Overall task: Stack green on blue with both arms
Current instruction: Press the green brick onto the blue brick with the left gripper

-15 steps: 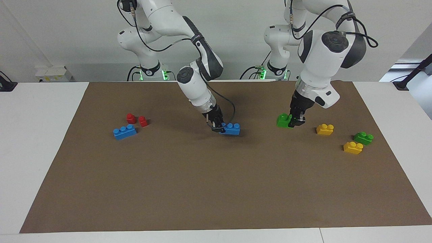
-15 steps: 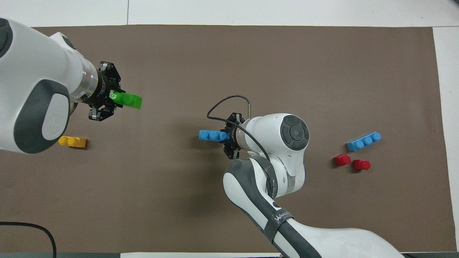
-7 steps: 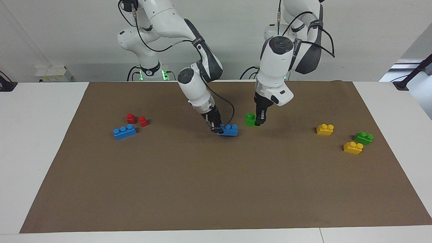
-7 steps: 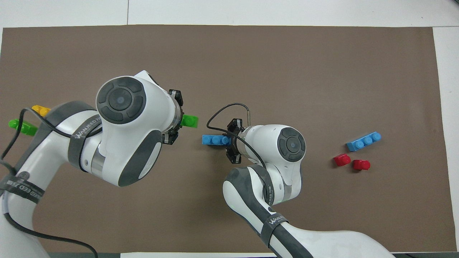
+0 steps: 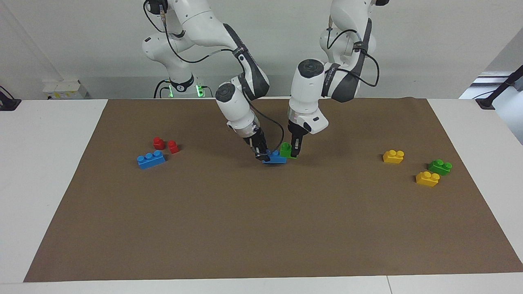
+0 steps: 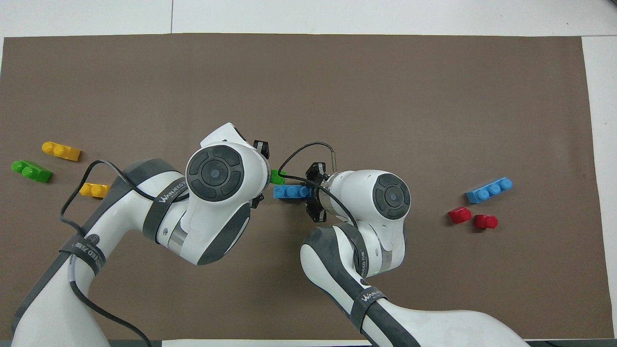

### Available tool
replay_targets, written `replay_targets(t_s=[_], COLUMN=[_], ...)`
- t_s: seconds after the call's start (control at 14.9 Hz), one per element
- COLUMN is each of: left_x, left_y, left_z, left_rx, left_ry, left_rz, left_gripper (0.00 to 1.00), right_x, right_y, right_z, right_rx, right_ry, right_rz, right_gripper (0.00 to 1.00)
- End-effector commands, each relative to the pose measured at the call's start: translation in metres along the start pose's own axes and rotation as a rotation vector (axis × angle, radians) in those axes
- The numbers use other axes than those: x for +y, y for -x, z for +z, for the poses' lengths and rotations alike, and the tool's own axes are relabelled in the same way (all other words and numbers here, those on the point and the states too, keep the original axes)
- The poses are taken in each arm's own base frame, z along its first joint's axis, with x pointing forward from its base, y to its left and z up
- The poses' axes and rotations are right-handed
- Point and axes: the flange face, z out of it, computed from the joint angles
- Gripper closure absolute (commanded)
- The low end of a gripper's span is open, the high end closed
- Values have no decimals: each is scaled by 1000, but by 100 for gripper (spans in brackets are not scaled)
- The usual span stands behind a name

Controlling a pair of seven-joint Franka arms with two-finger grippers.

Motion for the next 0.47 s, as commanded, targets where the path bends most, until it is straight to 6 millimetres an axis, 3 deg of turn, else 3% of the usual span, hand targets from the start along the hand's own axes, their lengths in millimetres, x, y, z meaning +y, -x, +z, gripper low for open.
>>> replay_targets(t_s=[0.0,0.4], left_x=[-14,-25], left_y=[8,21], left_z=[13,20], left_rx=[8,15], left_ry=[19,-8], left_rz=[0,-12], left_gripper=[100,100], right_x=[2,4], right_y=[-6,-11], right_z=[1,5], right_rx=[-39,-58], right_ry=[-15,-13], right_rz=[-21,-35], right_gripper=[100,100])
